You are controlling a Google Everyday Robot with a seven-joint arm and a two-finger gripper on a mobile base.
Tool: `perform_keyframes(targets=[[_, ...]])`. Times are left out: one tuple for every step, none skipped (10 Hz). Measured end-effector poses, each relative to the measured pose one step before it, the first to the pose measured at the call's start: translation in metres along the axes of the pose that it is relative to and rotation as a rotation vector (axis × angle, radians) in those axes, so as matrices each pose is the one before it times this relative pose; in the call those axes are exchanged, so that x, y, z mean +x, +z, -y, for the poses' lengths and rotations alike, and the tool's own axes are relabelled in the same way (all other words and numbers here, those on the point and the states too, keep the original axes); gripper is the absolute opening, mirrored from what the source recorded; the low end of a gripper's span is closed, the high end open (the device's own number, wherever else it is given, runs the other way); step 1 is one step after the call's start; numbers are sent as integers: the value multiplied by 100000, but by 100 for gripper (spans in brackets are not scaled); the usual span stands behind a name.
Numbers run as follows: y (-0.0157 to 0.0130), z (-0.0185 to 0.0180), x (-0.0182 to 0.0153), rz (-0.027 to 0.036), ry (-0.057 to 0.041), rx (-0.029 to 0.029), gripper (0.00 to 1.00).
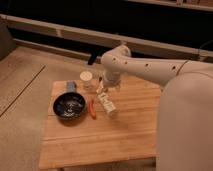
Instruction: Place the bottle in the ceramic bowl
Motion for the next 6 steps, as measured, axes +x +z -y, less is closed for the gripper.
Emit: perform_keyframes(targets=[[1071,-455,-152,-2642,-2627,354,65],[742,-357,-341,-1534,-2089,183,65],[629,-69,-115,-1890,-1416,442,65],[705,44,-18,-1947,-920,441,65],[751,276,32,-1798,-505,813,65],[555,583,155,-1945,-68,2060,65]])
